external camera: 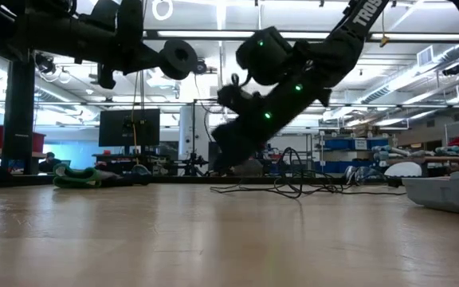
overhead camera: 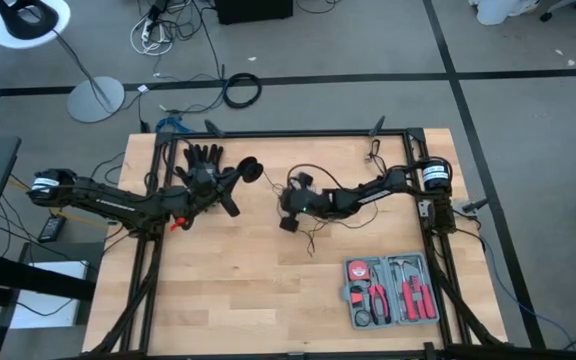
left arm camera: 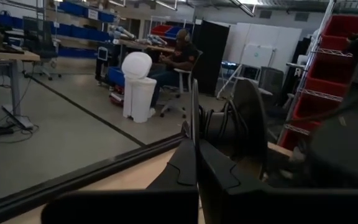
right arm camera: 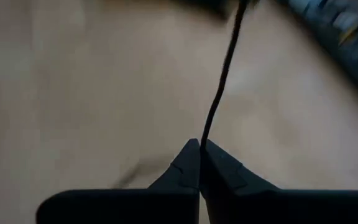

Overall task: Coil cords
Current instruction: Coil the black wire

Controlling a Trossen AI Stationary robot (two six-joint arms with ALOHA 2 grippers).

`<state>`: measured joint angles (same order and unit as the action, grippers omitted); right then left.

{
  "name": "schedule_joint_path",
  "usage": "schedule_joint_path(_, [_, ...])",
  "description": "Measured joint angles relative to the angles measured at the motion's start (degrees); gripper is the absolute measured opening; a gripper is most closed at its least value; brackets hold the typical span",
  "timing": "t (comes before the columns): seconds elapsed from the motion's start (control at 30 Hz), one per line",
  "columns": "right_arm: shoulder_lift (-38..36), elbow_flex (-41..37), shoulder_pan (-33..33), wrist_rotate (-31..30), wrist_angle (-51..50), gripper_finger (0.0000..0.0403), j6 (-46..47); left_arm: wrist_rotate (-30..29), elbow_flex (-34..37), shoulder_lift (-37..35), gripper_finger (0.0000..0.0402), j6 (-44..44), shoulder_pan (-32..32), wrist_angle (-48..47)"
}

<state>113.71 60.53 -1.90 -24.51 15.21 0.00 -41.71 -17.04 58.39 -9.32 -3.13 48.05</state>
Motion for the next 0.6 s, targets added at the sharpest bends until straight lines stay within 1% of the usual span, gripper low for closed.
schedule_joint_path(0.1, [-0.96, -1.20, 2.20, 0.26, -8.56, 0.0003, 4.86, -0.42, 0.00, 0.00, 0.0000, 0.59, -0.01, 0.88])
schedule_joint_path(0.2, [-3.26, -3.38, 4.58, -1.13, -12.81, 0.0002, 9.29, -0.91, 0.00, 0.02, 0.0000, 1.67, -0.01, 1.48])
schedule_joint_path(0.3, [-5.84, -7.15, 6.54, -3.51, -13.82, 0.0001, 12.48, -2.23, 0.00, 0.02, 0.0000, 2.06, 0.01, 1.45])
schedule_joint_path(0.43, [-9.56, -11.44, 7.60, -3.89, -13.53, 0.0002, 15.79, -2.58, 0.00, 0.02, 0.0000, 3.00, 0.01, 1.45])
schedule_joint_path(0.6, [-13.76, -15.23, 8.17, -3.95, -13.72, 0.0021, 19.06, -2.60, 0.00, 0.02, 0.0000, 2.80, 0.00, 1.30])
